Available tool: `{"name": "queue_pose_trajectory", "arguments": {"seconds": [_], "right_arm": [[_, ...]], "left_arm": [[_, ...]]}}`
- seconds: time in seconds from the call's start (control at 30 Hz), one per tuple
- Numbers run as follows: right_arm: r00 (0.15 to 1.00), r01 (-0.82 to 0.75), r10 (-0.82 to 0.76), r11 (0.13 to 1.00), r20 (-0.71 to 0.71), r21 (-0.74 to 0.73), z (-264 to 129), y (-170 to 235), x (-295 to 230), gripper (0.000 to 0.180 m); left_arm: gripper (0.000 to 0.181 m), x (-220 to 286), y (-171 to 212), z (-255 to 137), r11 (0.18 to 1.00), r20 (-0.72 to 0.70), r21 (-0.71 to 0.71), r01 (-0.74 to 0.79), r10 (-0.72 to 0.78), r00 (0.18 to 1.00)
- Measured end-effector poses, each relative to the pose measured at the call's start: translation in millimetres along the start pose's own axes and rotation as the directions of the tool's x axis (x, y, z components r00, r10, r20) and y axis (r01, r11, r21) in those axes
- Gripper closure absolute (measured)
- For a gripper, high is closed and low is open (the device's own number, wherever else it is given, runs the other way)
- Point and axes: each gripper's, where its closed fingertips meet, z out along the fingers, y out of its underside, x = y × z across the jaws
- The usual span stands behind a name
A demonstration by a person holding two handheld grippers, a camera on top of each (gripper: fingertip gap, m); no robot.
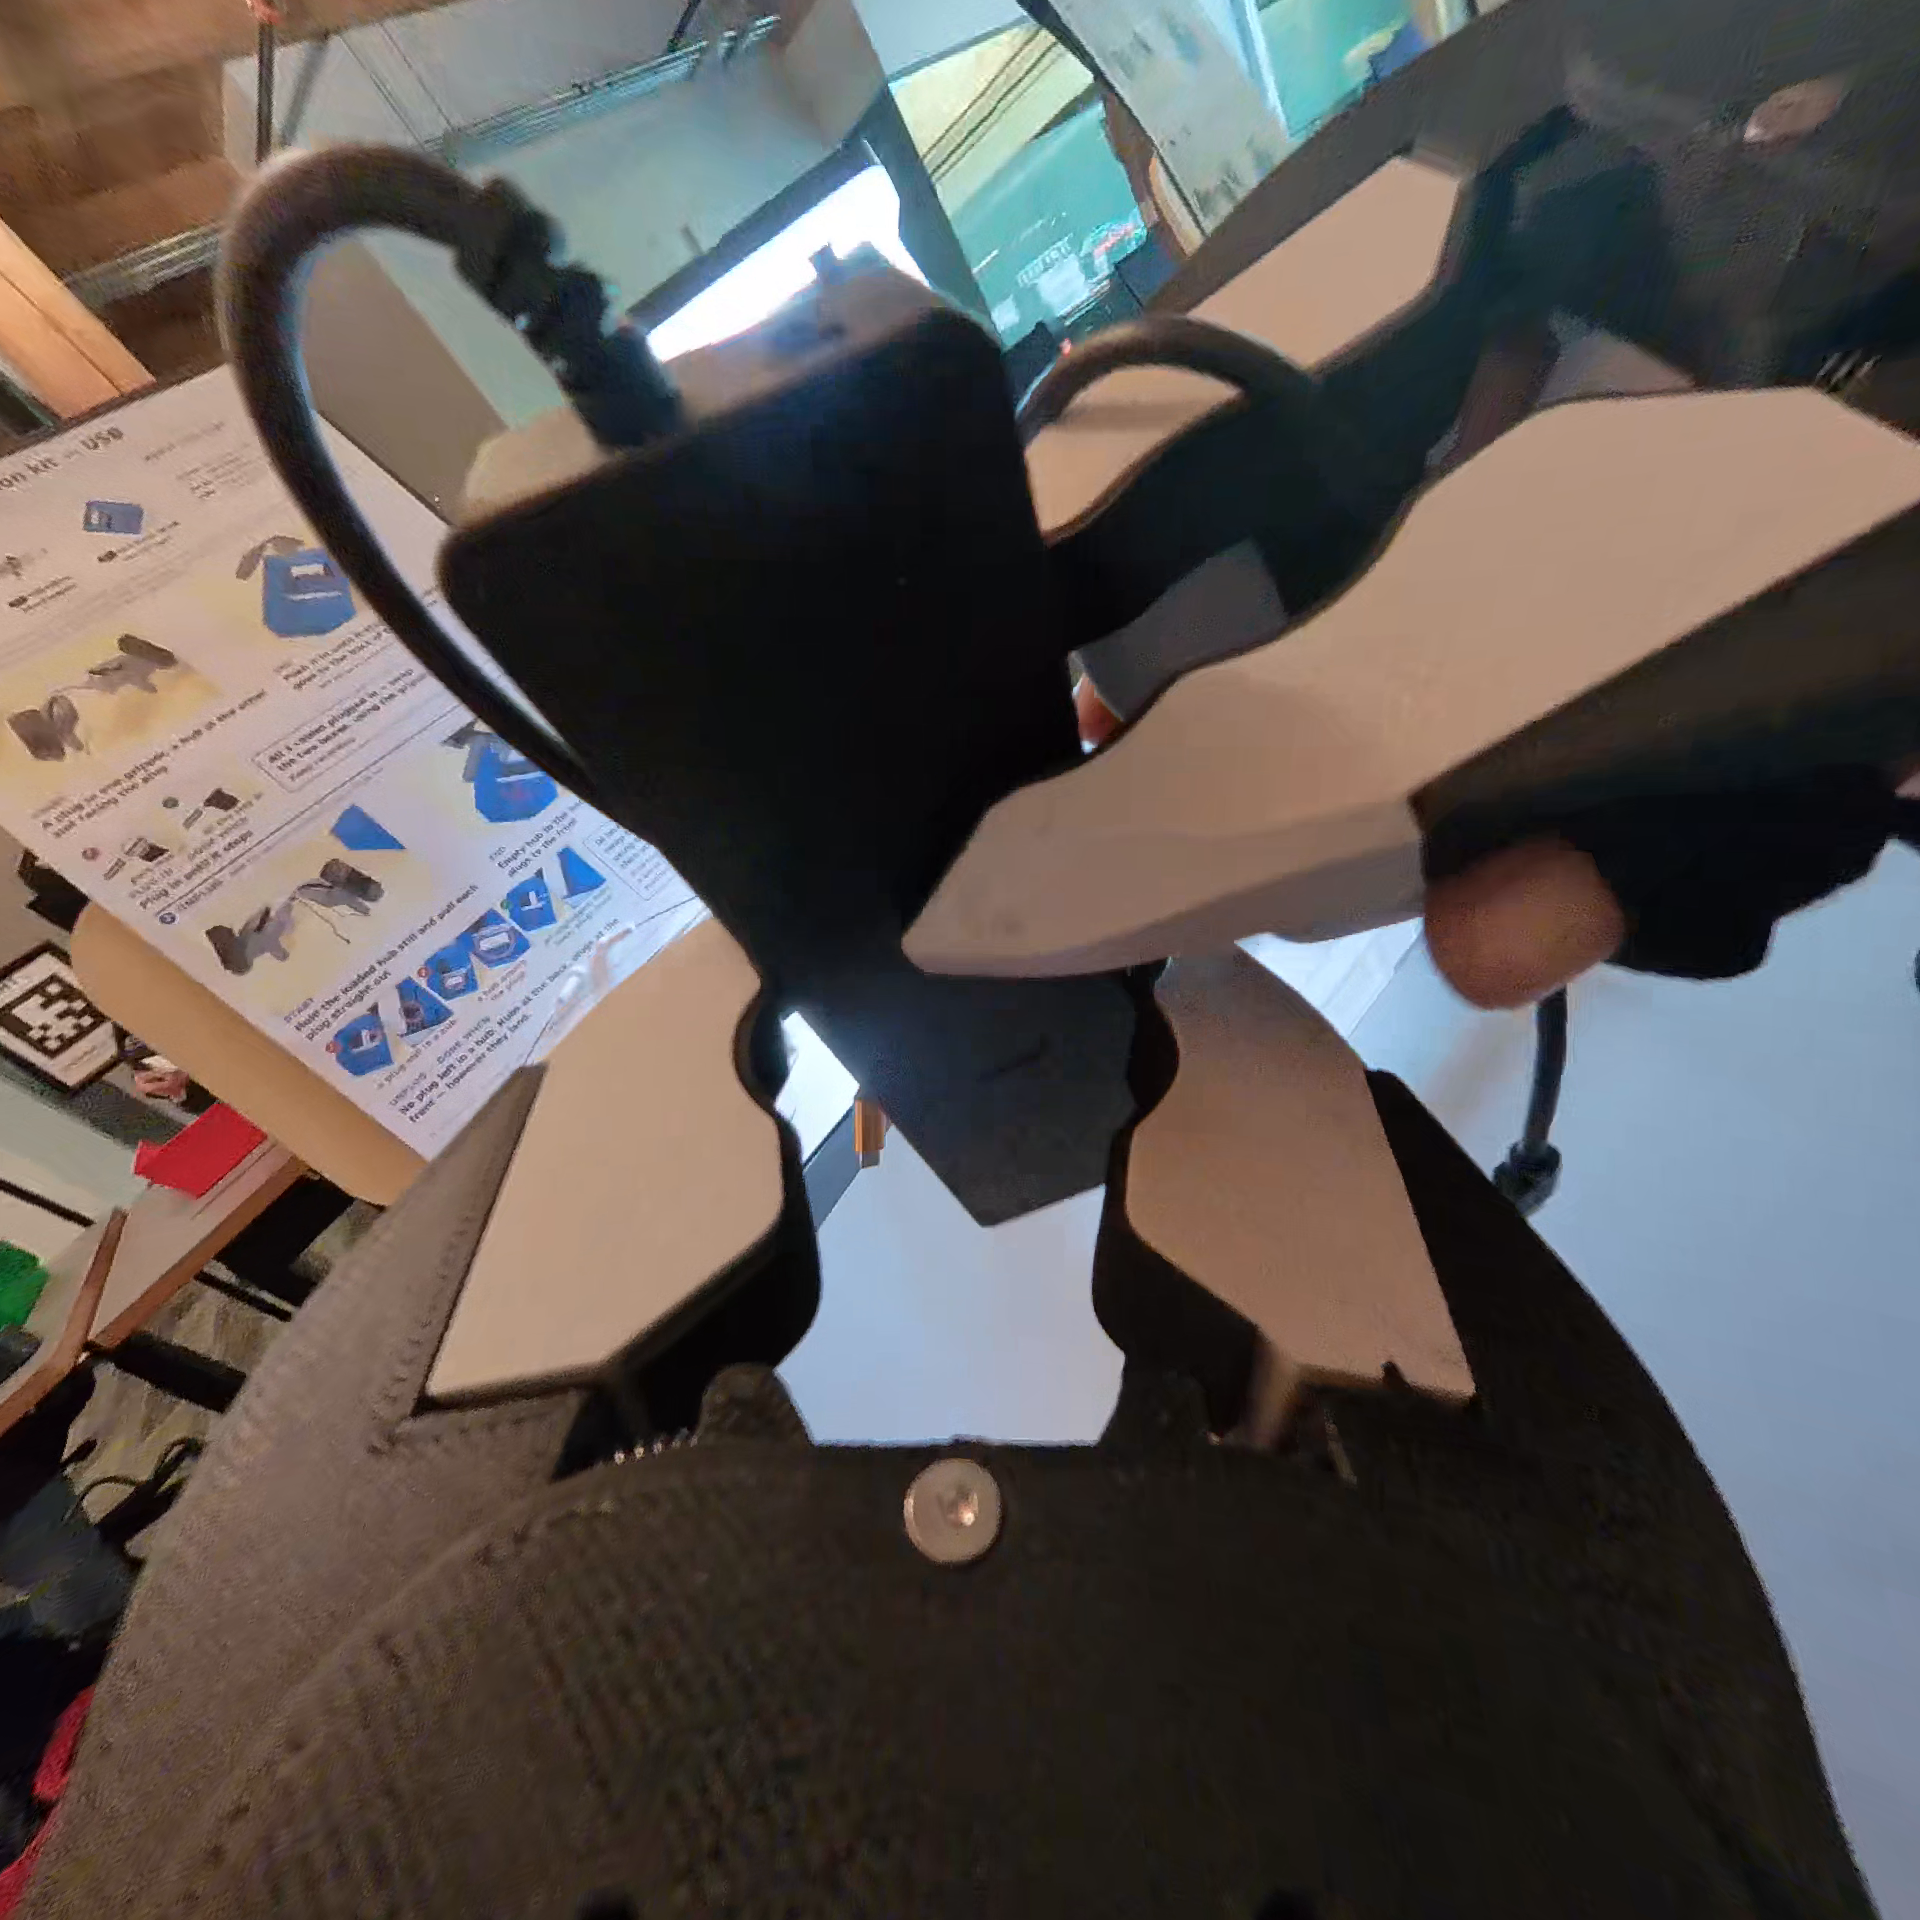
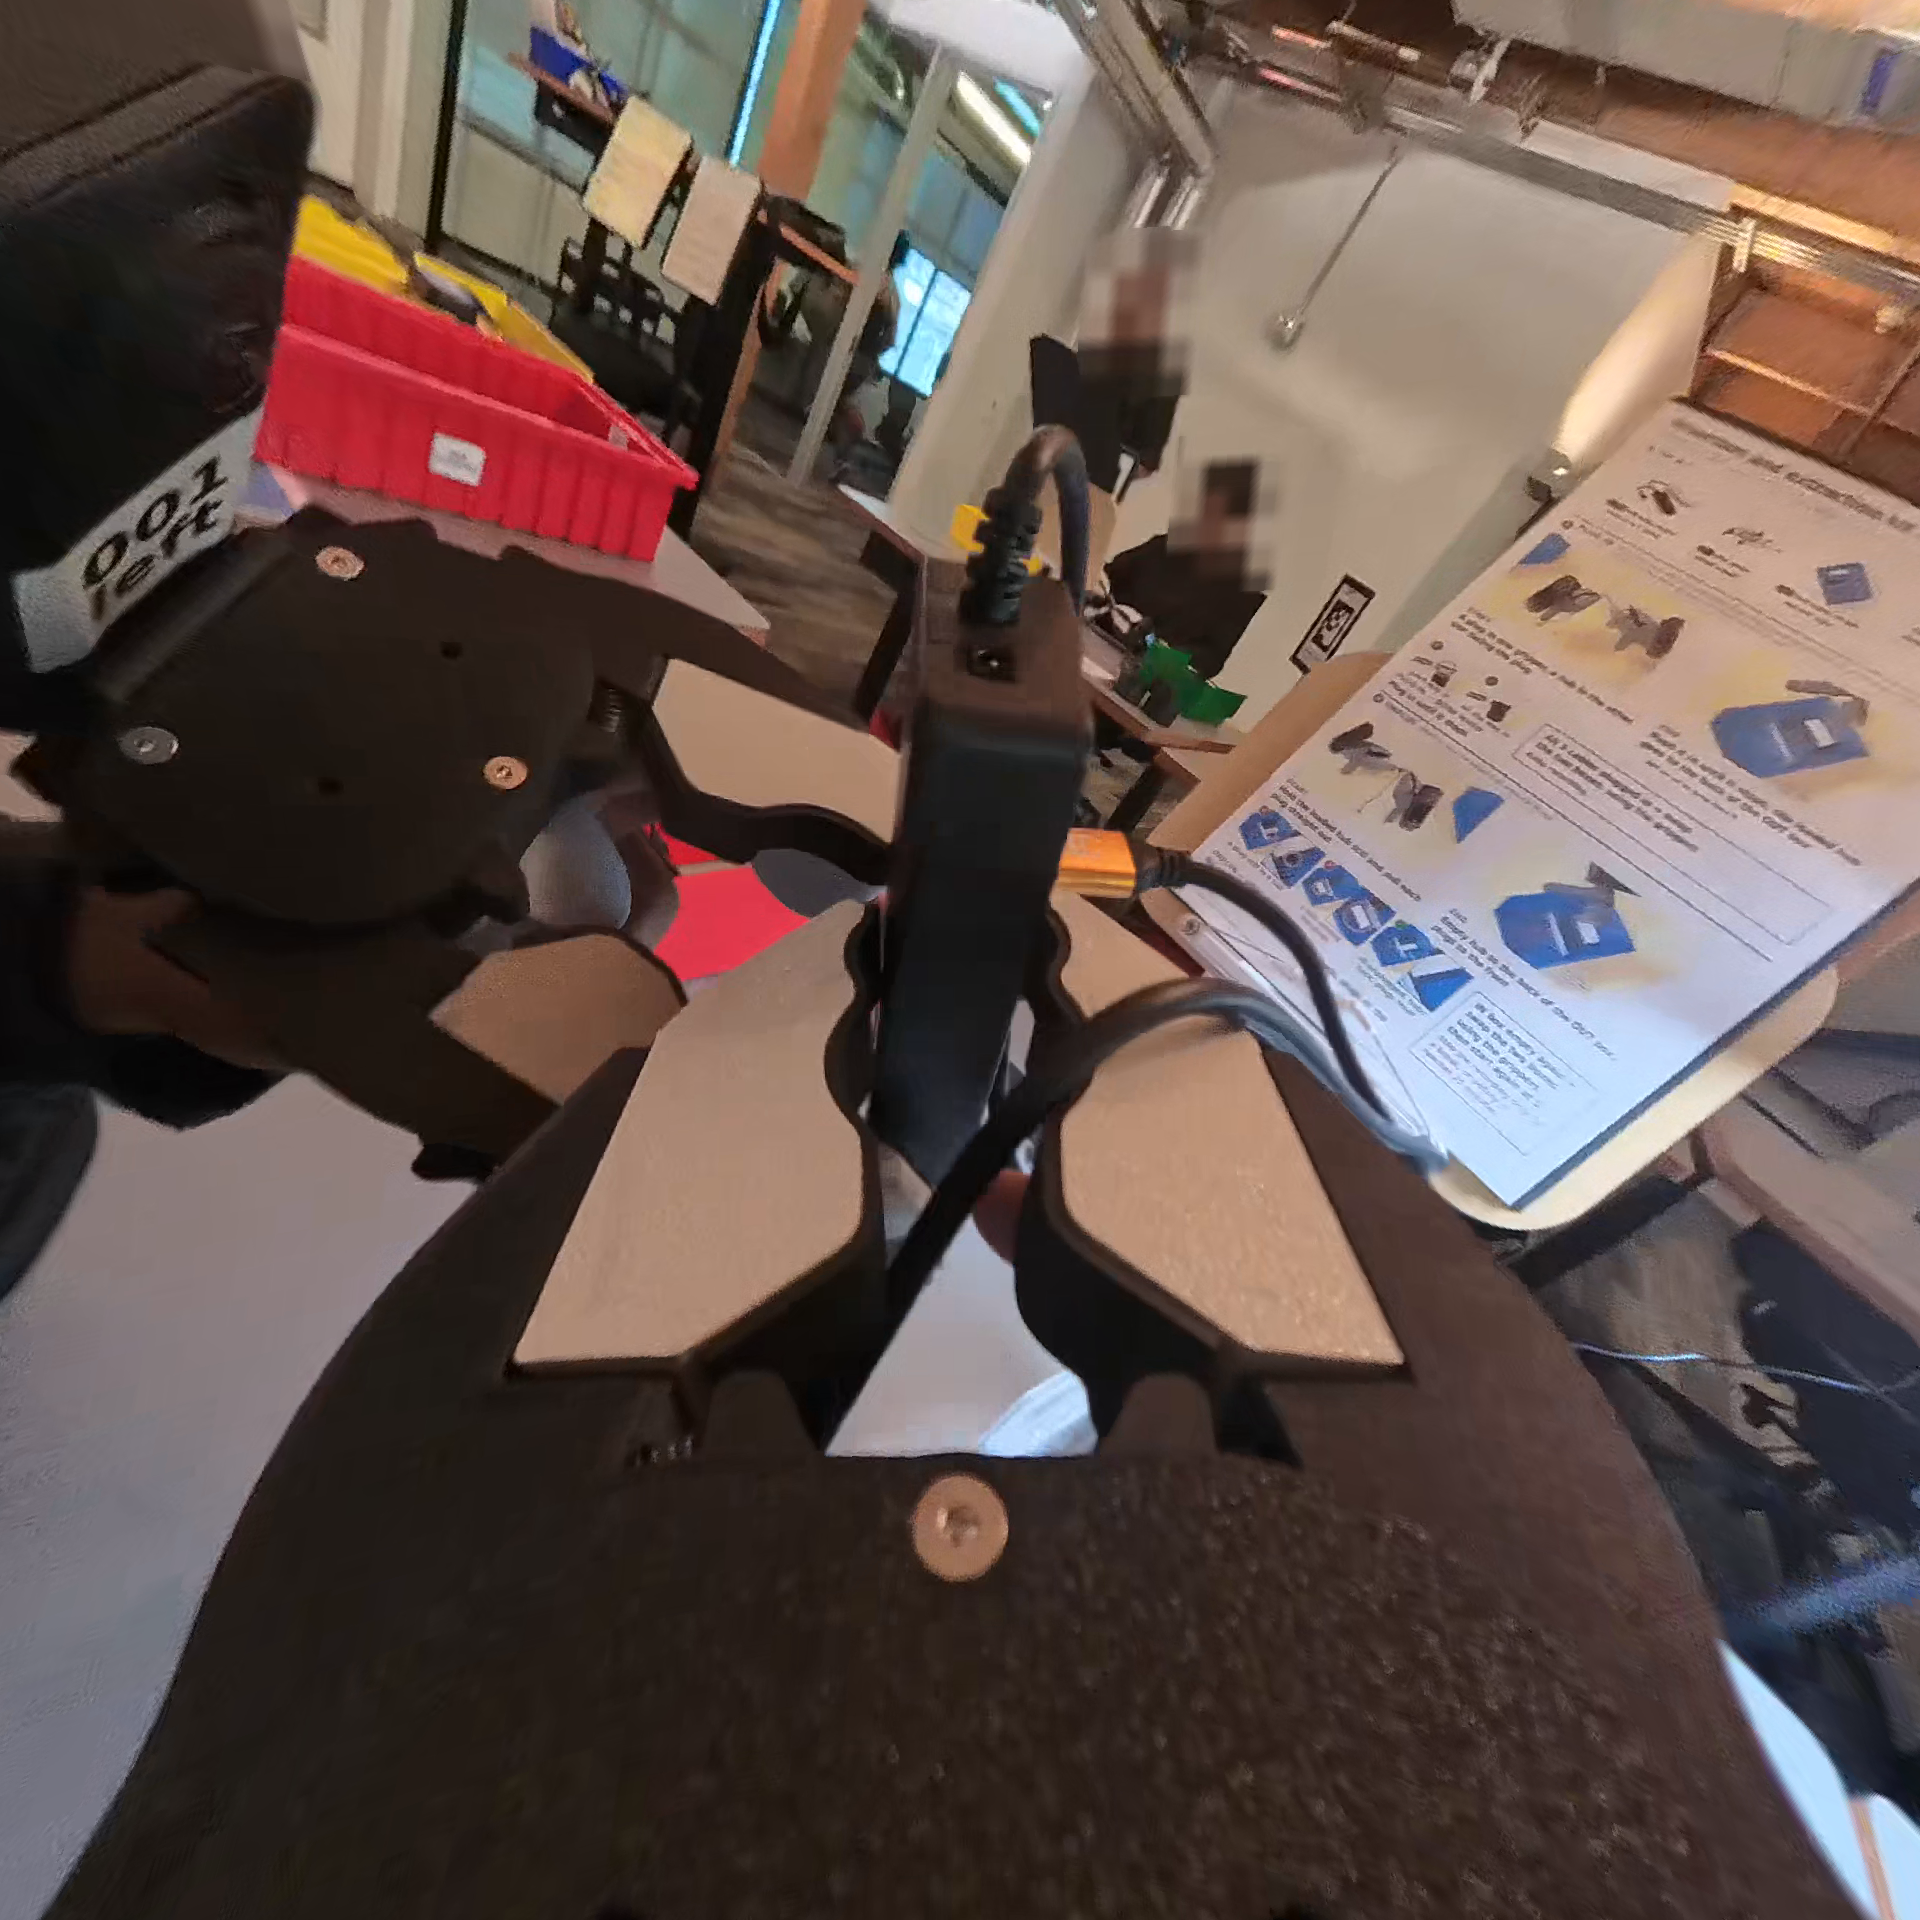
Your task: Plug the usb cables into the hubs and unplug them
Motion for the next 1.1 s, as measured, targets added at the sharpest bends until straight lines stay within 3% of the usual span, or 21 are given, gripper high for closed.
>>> {"name": "queue_pose_trajectory", "arguments": {"seconds": [0.1, 0.2, 0.3, 0.43, 0.53, 0.57, 0.67, 0.77, 0.9, 1.0, 1.03, 1.1], "right_arm": [[0.993, 0.000, 0.001, 1.000, 0.122, -0.012, -1, 1, -10, 0.148], [0.950, -0.026, 0.024, 1.000, 0.310, 0.001, -20, -6, -17, 0.141], [0.826, 0.033, 0.003, 0.998, 0.564, -0.053, -62, 6, -26, 0.140], [0.660, 0.085, -0.080, 0.996, 0.747, 0.032, -124, 26, -15, 0.142], [0.833, -0.080, 0.025, 0.994, 0.553, 0.075, -102, 11, 39, 0.146], [0.844, -0.116, 0.051, 0.989, 0.534, 0.089, -95, 6, 42, 0.147], [0.863, -0.042, 0.029, 0.999, 0.505, 0.014, -63, 20, 25, 0.145], [0.823, 0.037, 0.017, 0.996, 0.568, -0.083, -38, 47, -7, 0.144], [0.748, 0.019, 0.045, 0.996, 0.662, -0.090, -27, 58, -32, 0.156], [0.750, -0.004, 0.057, 0.997, 0.659, -0.081, -23, 59, -31, 0.165], [0.759, 0.008, 0.053, 0.996, 0.649, -0.091, -21, 62, -30, 0.165], [0.789, 0.018, 0.059, 0.993, 0.612, -0.120, -18, 66, -23, 0.165]], "left_arm": [[0.121, -2, 8, -4, 1.000, -0.072, 0.008, 0.030, -0.030, 0.997], [0.122, -4, 4, -16, 0.978, -0.262, 0.061, 0.198, -0.176, 0.949], [0.122, -11, -2, -37, 0.926, -0.479, 0.076, 0.369, -0.290, 0.828], [0.122, -15, -8, -70, 0.850, -0.707, 0.085, 0.520, -0.317, 0.632], [0.122, -3, -1, -72, 0.846, -0.766, 0.062, 0.529, -0.300, 0.569], [0.122, 6, 2, -68, 0.860, -0.775, 0.046, 0.509, -0.291, 0.561], [0.123, 35, 4, -58, 0.889, -0.807, 0.026, 0.457, -0.251, 0.534], [0.123, 53, 5, -53, 0.905, -0.829, 0.010, 0.425, -0.230, 0.510], [0.124, 59, 15, -52, 0.915, -0.831, -0.013, 0.404, -0.235, 0.504], [0.123, 57, 22, -51, 0.918, -0.822, -0.026, 0.395, -0.245, 0.514], [0.123, 57, 26, -48, 0.926, -0.813, -0.037, 0.376, -0.247, 0.528], [0.127, 51, 37, -38, 0.951, -0.738, -0.050, 0.306, -0.242, 0.630]]}}
